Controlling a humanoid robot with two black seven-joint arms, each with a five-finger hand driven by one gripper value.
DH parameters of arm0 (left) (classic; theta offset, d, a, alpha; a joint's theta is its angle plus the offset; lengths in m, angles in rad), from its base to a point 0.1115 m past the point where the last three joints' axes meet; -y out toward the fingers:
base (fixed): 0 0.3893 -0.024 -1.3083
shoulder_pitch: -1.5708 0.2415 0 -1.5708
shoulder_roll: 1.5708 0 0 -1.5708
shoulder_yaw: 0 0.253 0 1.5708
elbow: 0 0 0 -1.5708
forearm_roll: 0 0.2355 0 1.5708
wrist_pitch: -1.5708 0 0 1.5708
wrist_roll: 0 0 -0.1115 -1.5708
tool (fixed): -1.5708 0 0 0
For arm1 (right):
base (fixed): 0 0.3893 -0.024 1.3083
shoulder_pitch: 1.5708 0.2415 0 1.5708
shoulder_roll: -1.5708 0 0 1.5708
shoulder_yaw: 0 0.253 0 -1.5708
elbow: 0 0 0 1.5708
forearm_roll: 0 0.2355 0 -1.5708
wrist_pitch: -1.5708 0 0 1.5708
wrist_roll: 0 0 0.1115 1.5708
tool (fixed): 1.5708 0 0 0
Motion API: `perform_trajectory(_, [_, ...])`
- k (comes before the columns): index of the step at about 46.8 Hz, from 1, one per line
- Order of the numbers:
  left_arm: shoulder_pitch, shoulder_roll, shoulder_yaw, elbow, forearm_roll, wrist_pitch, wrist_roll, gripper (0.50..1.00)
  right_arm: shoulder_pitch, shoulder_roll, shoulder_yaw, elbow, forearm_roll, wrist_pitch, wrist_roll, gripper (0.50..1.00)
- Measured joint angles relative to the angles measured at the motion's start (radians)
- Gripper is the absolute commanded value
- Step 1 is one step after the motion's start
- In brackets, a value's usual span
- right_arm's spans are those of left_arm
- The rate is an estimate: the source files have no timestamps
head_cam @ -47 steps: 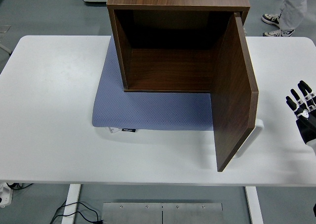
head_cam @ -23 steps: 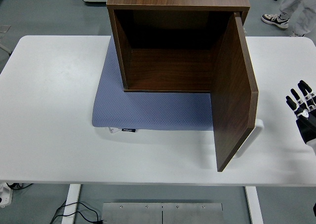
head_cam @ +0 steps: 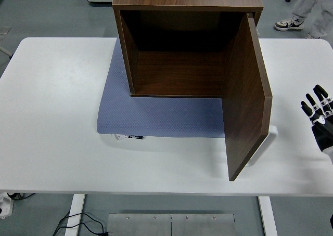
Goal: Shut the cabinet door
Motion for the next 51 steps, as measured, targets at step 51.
perform_trajectory(51, [0.0,0.0,0.0,0.0,0.0,0.0,0.0,1.0,0.012,-0.074,0.015,-0.005,-0.001,0.002,0.0,1.0])
